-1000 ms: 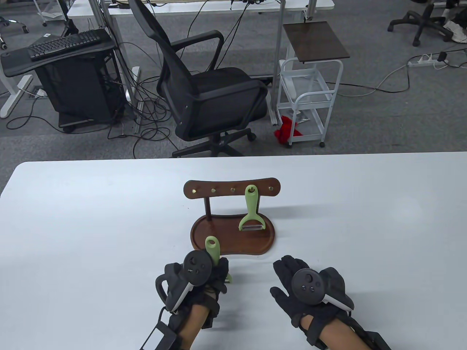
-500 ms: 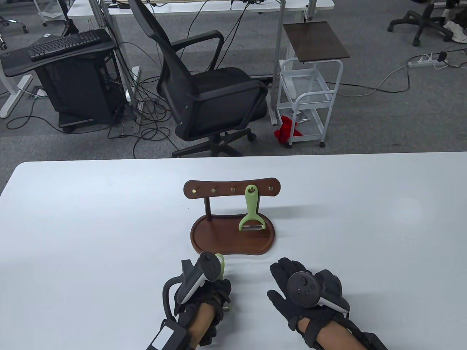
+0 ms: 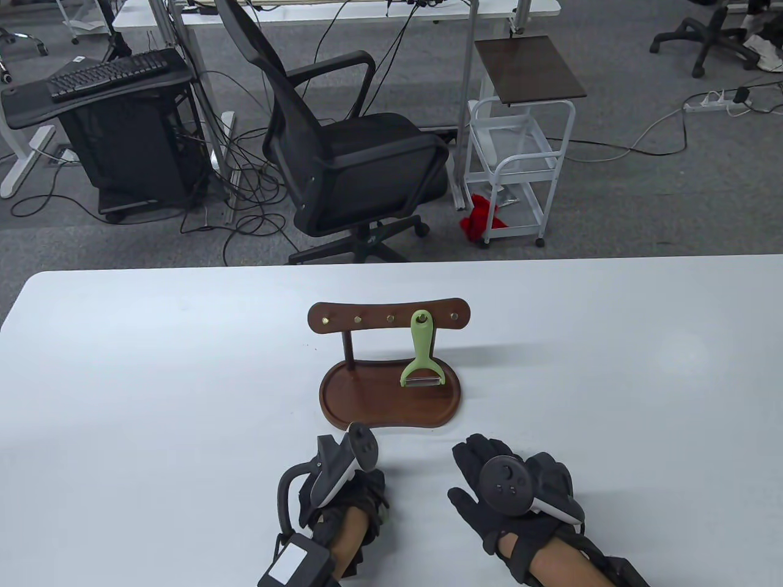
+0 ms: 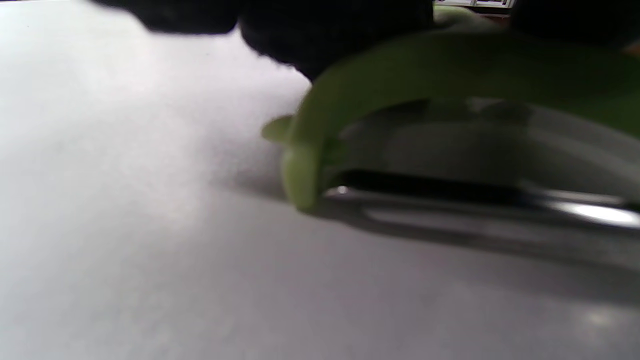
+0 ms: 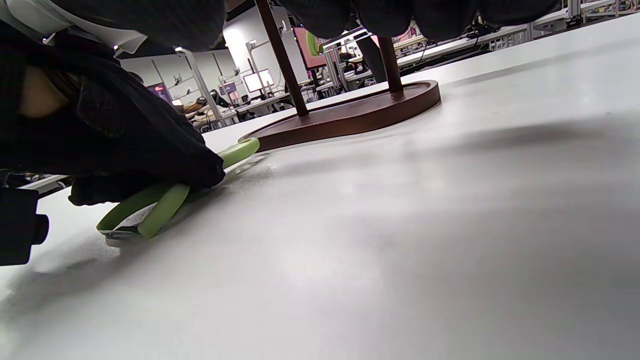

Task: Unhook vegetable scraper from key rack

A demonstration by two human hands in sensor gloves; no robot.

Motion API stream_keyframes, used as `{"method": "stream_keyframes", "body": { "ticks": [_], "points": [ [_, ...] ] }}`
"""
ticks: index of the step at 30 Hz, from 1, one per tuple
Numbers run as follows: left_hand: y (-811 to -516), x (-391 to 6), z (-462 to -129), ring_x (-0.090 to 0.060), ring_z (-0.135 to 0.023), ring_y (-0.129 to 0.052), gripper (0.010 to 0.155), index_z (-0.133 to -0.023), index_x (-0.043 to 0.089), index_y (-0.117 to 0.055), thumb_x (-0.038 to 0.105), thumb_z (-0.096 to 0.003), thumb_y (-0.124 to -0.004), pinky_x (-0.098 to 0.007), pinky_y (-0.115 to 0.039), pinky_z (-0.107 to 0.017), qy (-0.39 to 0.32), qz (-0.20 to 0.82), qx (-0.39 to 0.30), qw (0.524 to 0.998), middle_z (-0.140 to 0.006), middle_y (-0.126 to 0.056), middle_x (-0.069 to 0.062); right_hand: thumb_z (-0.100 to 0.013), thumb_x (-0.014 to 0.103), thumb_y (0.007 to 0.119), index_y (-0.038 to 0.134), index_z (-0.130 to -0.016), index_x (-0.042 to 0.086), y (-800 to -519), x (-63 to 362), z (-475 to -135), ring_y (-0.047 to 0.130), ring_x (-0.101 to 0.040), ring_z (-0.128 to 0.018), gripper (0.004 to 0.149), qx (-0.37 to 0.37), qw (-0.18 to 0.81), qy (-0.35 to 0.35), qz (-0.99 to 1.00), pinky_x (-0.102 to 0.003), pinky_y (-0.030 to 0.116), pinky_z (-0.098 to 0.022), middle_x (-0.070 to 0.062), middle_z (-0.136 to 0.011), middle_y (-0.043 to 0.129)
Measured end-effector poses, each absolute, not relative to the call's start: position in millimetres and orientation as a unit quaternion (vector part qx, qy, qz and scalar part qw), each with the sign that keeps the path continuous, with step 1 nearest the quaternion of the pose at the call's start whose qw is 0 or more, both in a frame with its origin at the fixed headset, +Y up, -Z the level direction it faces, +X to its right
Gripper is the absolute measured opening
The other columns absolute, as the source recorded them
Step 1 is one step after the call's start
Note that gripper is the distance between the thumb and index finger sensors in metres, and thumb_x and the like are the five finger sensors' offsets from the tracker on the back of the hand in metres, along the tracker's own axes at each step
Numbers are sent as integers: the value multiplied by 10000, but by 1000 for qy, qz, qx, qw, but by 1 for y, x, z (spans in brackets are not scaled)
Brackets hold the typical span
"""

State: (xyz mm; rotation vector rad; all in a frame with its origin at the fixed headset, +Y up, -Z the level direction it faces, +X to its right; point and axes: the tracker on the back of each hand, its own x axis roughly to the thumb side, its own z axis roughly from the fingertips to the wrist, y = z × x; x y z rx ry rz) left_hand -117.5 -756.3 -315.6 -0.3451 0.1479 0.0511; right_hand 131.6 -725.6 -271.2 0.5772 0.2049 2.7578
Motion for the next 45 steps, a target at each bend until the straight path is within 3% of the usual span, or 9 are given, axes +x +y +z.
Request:
{"method": "stream_keyframes", "body": {
  "ticks": [13,21,26,30,34,38,41,45],
  "points": [
    [-757,-120,-314,-95,-216,-989,578,-818,97,-815,570,-488,-848,-355,-931,-177,80,33,-164,983,-670,-908,-124,-490,493,645,460,-1027,94,-726,131,-271,480,-531,-937,694,199,153,75,965,-677,504,-610,-238,-1098,422],
    [-750,-132,-310,-173,-293,-1006,725,-948,56,-691,609,-490,-793,-417,-914,-227,68,92,-201,973,-838,-784,-208,-489,494,645,459,-1028,95,-725,132,-272,480,-532,-937,696,199,158,73,964,-678,504,-610,-238,-1099,420],
    [-732,-136,-305,-210,-314,-1015,727,-984,66,-666,594,-496,-775,-447,-906,-244,19,99,-169,980,-875,-767,-217,-490,493,646,458,-1028,94,-721,134,-272,477,-533,-938,696,196,165,68,964,-679,502,-611,-240,-1099,419],
    [-720,-137,-304,-338,-555,-941,779,-1078,116,-456,587,-508,-703,-552,-804,-438,-68,97,-138,983,-1021,-559,-227,-489,492,647,458,-1029,94,-720,135,-273,465,-533,-941,697,197,166,64,964,-681,488,-615,-240,-1100,416],
    [-706,-141,-297,-369,-700,-864,783,-1092,162,-399,596,-503,-676,-584,-738,-531,-136,72,-41,987,-1078,-459,-199,-489,491,647,457,-1029,94,-721,135,-273,452,-534,-943,697,195,165,62,965,-683,476,-618,-238,-1101,413],
    [-703,-147,-290,-474,-968,-645,778,-1103,207,-376,603,-499,-666,-674,-570,-669,-188,46,26,981,-1133,-351,-174,-490,490,647,452,-1030,96,-723,134,-273,435,-533,-948,697,195,162,66,965,-686,460,-622,-237,-1103,403],
    [-708,-153,-291,-517,-1068,-445,775,-1114,233,-359,612,-506,-655,-724,-422,-712,-191,14,27,981,-1159,-294,-155,-489,490,648,449,-1031,98,-724,134,-273,413,-534,-952,698,194,157,66,966,-689,445,-626,-237,-1105,386],
    [-720,-157,-297,-534,-1083,-359,765,-1117,238,-366,599,-508,-654,-741,-343,-713,-181,15,-2,983,-1165,-280,-153,-489,490,649,440,-1034,102,-725,133,-273,382,-532,-958,700,194,153,63,967,-691,422,-631,-232,-1109,353]
  ]
}}
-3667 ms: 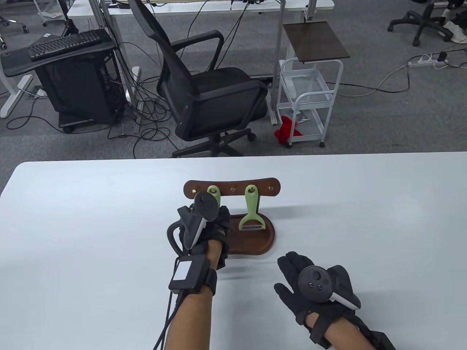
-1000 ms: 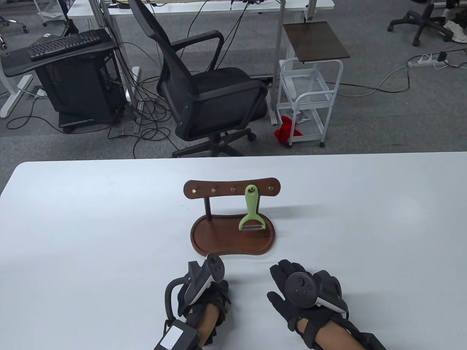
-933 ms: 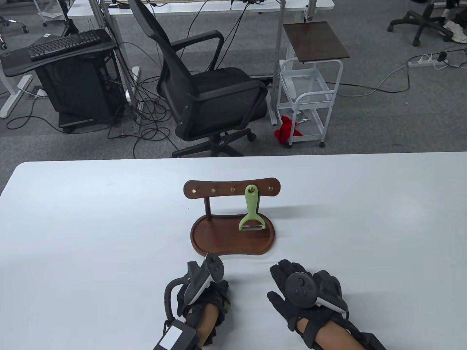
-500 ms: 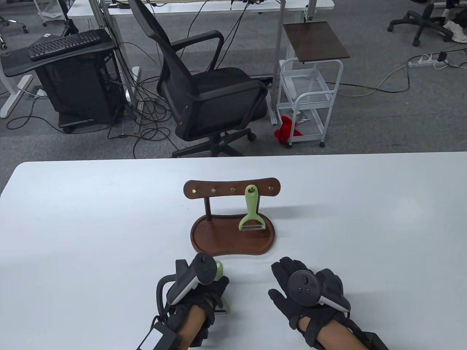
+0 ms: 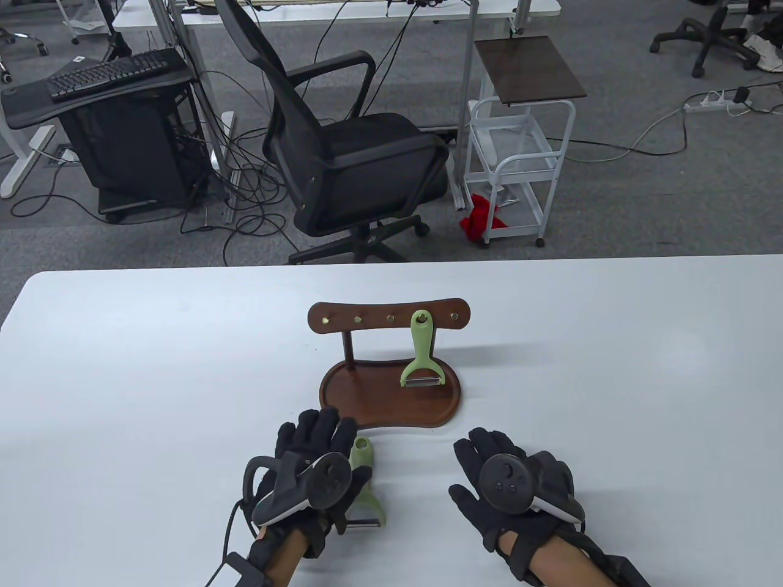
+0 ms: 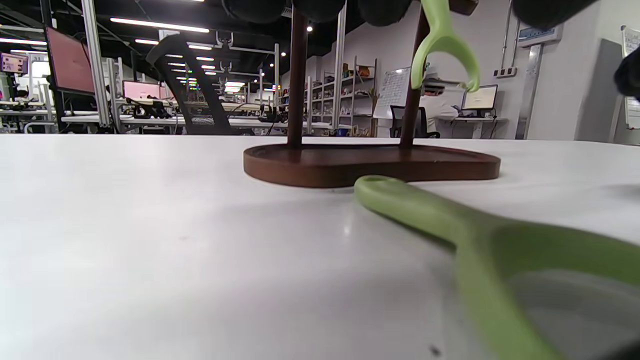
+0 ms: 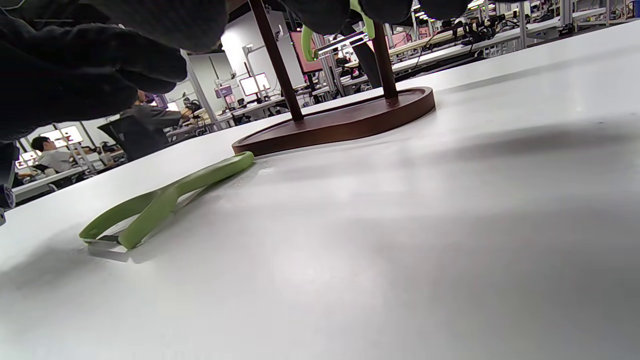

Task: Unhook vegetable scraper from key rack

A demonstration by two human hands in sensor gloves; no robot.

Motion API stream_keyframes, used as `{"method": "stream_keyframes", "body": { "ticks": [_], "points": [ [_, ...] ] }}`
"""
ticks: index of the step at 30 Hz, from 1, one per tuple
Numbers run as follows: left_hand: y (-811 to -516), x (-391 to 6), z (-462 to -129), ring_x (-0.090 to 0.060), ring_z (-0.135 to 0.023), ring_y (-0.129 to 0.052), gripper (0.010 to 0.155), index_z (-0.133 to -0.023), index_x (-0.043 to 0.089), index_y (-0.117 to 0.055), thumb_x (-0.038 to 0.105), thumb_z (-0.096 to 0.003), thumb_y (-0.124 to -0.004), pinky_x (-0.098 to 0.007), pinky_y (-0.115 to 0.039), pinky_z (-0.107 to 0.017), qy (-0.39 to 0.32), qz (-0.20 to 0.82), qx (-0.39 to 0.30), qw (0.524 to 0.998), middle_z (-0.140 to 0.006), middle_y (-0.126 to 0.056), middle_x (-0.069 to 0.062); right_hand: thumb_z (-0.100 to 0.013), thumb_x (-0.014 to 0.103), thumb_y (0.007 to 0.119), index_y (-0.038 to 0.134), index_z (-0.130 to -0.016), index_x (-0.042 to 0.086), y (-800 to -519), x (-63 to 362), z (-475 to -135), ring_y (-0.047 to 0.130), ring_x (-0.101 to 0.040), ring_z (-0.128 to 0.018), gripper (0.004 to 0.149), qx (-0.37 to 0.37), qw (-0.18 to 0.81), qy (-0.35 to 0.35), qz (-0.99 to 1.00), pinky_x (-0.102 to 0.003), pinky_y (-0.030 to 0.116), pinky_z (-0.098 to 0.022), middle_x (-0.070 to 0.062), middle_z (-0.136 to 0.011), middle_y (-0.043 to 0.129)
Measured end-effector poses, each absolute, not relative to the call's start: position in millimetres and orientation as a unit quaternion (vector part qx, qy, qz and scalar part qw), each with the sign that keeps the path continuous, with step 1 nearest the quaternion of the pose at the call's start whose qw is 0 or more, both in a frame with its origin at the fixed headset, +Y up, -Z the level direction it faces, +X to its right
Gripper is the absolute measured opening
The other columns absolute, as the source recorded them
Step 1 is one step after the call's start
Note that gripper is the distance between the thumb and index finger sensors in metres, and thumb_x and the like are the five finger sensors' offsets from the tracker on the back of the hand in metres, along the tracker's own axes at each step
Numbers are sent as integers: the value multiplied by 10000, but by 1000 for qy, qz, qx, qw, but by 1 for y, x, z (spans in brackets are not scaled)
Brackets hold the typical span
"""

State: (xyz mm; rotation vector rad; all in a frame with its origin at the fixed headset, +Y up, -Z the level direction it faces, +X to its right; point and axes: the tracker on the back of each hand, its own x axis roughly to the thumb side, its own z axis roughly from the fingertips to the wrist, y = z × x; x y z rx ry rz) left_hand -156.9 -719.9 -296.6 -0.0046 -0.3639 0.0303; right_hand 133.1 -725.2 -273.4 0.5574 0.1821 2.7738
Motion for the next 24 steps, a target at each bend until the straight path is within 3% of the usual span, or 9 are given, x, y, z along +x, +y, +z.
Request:
{"method": "stream_keyframes", "body": {
  "ticks": [14,24],
  "points": [
    [-717,-169,-300,-529,-1088,-325,762,-1125,242,-342,588,-517,-645,-755,-307,-709,-152,50,-35,987,-1168,-278,-155,-490,490,648,421,-1036,103,-721,135,-277,362,-532,-962,706,158,159,51,973,-694,408,-634,-228,-1111,330],
    [-713,-168,-302,-532,-1088,-311,763,-1126,239,-332,577,-520,-648,-759,-296,-708,-155,74,-42,984,-1173,-250,-159,-488,486,655,401,-1030,93,-712,115,-298,426,-519,-951,716,124,142,45,981,-675,459,-629,-225,-1101,368]
  ]
}}
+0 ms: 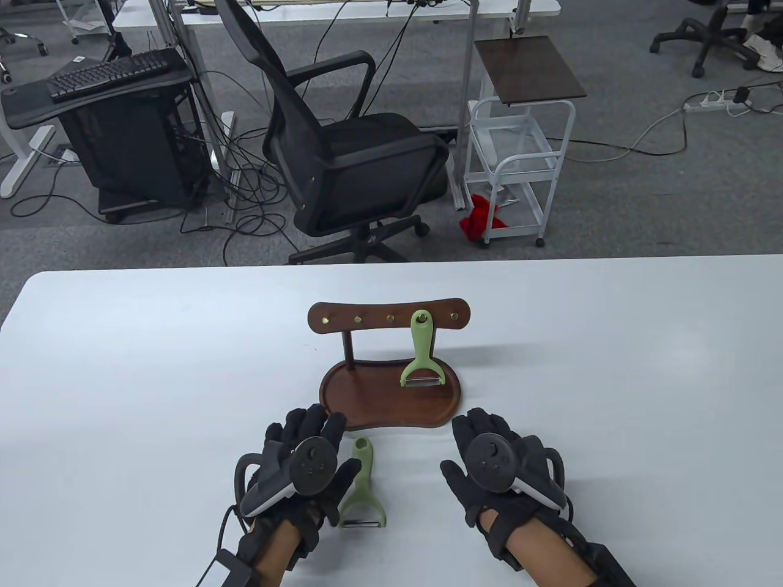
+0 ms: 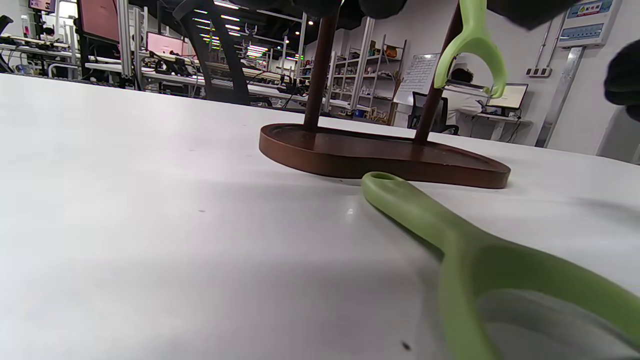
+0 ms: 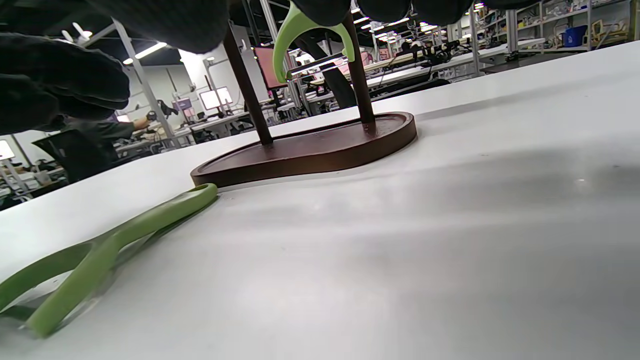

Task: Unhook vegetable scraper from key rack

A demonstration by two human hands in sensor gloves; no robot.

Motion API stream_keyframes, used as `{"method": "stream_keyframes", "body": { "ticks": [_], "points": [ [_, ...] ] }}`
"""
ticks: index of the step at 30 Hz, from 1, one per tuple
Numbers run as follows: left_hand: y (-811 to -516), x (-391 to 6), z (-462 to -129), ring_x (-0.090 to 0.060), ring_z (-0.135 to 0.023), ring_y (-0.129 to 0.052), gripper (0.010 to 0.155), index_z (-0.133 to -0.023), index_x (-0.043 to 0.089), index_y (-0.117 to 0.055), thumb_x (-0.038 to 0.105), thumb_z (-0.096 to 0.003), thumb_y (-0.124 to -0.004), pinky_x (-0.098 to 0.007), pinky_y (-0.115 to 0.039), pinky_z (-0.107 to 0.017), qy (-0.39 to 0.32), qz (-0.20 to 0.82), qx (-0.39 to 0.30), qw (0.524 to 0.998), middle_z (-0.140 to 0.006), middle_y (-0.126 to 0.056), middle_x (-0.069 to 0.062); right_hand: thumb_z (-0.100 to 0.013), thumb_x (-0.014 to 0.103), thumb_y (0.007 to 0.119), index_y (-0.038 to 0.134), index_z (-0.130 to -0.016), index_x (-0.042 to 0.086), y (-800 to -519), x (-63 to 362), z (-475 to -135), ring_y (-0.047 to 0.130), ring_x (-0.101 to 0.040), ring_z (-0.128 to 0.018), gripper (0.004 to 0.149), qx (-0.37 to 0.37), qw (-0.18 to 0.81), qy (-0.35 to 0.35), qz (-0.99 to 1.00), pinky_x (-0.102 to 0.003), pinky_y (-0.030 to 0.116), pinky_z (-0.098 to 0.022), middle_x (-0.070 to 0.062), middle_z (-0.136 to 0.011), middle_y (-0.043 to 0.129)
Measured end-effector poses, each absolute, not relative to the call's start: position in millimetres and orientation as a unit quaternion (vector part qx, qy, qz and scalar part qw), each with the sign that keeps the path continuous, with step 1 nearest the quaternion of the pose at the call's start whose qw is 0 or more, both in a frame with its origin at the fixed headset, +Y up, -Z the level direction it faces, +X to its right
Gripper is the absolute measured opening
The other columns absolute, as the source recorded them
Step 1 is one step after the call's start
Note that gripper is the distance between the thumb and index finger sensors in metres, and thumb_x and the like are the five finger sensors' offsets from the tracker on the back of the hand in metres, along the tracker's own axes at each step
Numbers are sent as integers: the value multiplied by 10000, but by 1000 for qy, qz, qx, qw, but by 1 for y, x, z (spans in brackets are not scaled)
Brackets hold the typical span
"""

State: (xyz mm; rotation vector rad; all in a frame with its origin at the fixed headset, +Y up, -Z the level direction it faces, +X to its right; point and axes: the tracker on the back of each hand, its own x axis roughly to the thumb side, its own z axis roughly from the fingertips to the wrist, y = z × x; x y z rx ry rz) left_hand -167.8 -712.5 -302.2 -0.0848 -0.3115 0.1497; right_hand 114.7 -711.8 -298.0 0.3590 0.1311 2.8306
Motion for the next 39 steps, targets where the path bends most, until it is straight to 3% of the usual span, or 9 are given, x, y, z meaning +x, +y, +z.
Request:
{"method": "stream_keyframes", "body": {
  "ticks": [14,26,39],
  "points": [
    [-723,-178,-311,-537,-1084,-303,753,-1126,232,-326,558,-528,-647,-757,-302,-706,-142,87,-82,983,-1169,-242,-165,-479,494,659,383,-1008,88,-685,89,-337,518,-483,-914,721,41,72,48,995,-628,548,-604,-220,-1055,424],
    [-715,-168,-306,-534,-1087,-263,754,-1128,235,-320,553,-529,-651,-758,-280,-707,-160,90,-77,980,-1170,-228,-163,-467,518,670,473,-958,105,-671,71,-375,655,-432,-810,671,-41,97,3,994,-550,655,-526,-194,-971,560],
    [-715,-168,-310,-538,-1082,-279,746,-1128,226,-322,535,-534,-651,-751,-307,-707,-150,97,-88,980,-1168,-231,-170,-428,615,714,532,-918,126,-671,61,-404,744,-354,-660,716,-123,131,-15,984,-468,713,-420,-167,-870,650]
  ]
}}
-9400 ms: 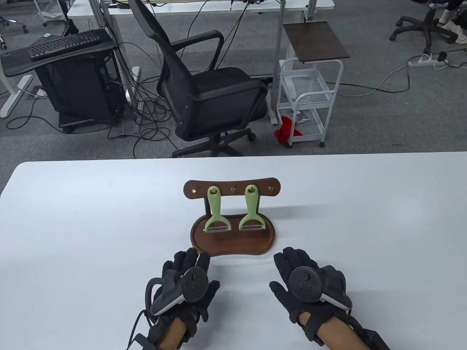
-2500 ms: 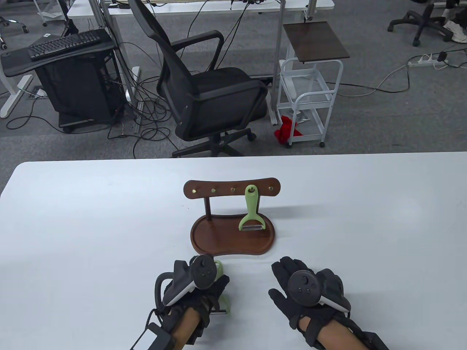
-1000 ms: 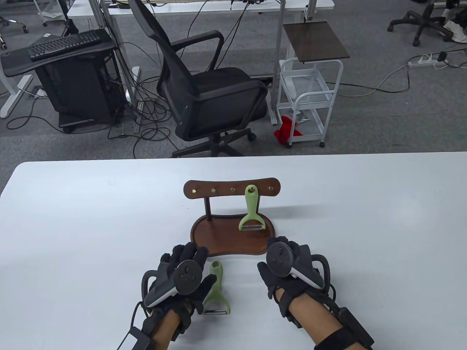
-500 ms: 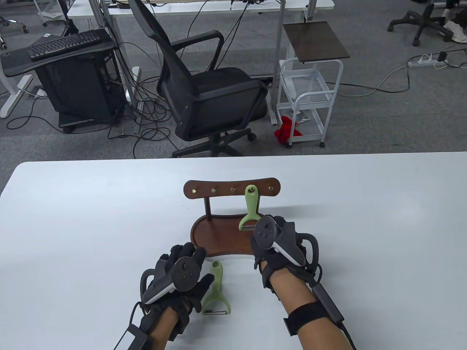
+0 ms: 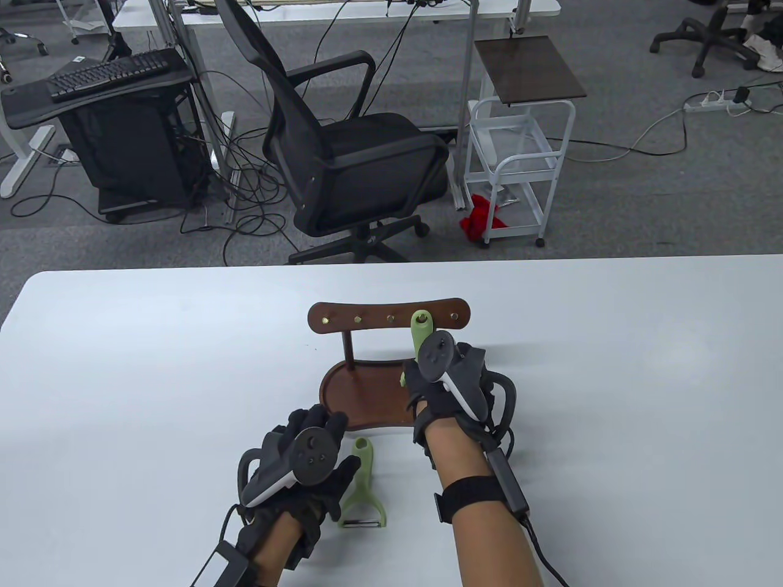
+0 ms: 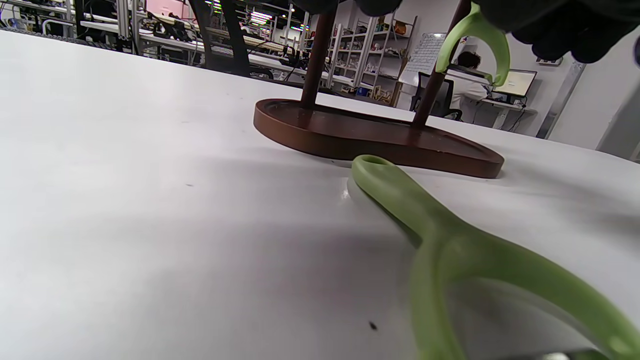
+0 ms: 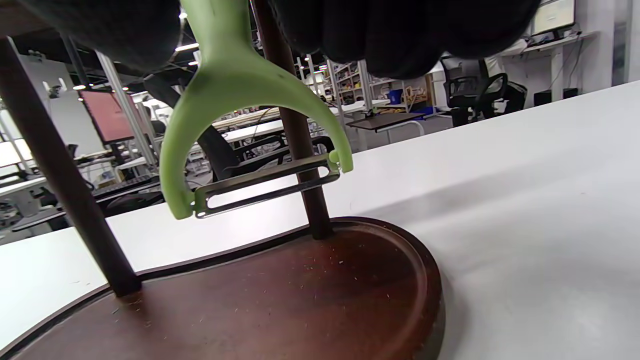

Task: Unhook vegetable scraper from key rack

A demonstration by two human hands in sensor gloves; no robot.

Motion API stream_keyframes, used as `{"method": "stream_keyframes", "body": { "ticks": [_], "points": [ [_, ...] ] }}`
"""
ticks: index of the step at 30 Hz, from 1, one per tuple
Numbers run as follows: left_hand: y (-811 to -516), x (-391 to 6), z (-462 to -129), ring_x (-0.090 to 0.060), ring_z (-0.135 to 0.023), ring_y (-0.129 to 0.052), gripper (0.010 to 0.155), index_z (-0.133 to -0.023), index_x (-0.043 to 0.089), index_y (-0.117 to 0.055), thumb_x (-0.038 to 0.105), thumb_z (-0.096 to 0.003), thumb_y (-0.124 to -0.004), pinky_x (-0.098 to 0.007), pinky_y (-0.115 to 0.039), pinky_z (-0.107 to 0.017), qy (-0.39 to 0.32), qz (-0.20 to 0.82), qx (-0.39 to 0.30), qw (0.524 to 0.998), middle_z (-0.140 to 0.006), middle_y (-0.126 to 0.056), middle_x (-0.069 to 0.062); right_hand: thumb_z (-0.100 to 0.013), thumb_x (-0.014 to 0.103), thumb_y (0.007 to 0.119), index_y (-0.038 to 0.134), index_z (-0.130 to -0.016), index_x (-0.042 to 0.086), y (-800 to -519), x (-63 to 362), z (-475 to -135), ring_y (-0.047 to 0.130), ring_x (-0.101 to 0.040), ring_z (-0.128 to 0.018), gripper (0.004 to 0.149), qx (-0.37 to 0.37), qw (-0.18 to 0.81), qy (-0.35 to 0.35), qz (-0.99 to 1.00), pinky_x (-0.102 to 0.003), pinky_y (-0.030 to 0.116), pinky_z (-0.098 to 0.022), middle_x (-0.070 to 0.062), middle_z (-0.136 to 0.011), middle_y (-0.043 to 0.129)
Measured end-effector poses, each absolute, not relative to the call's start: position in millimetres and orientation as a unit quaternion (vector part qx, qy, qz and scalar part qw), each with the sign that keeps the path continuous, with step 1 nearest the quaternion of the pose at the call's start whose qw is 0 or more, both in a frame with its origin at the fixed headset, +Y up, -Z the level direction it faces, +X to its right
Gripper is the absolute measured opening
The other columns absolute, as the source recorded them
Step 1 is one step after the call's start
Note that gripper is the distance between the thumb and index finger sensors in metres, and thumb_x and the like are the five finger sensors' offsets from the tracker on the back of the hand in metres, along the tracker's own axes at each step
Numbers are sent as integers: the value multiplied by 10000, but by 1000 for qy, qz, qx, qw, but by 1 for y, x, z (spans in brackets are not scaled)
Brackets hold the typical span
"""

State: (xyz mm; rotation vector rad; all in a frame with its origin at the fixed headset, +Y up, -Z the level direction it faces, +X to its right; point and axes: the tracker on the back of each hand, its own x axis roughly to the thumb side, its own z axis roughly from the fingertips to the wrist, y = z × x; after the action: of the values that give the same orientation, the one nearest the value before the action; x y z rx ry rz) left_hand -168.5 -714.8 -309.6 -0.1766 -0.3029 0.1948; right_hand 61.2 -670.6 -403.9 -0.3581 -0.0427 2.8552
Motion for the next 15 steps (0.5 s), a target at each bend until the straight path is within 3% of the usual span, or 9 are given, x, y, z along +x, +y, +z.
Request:
{"method": "stream_keyframes", "body": {
  "ticks": [7,15],
  "points": [
    [-715,-168,-310,-541,-1081,-283,742,-1128,223,-325,530,-536,-651,-750,-310,-707,-149,101,-88,980,-1167,-234,-172,-408,632,752,619,-868,133,-674,58,-410,807,-304,-540,691,-158,132,-35,978,-427,747,-334,-146,-771,747],
    [-717,-162,-307,-541,-1079,-287,740,-1127,220,-326,528,-537,-649,-747,-317,-707,-158,94,-92,979,-1166,-235,-173,-410,597,785,708,-825,151,-677,60,-412,840,-300,-498,614,-161,159,-55,973,-432,763,-315,-137,-722,812]
  ]
}}
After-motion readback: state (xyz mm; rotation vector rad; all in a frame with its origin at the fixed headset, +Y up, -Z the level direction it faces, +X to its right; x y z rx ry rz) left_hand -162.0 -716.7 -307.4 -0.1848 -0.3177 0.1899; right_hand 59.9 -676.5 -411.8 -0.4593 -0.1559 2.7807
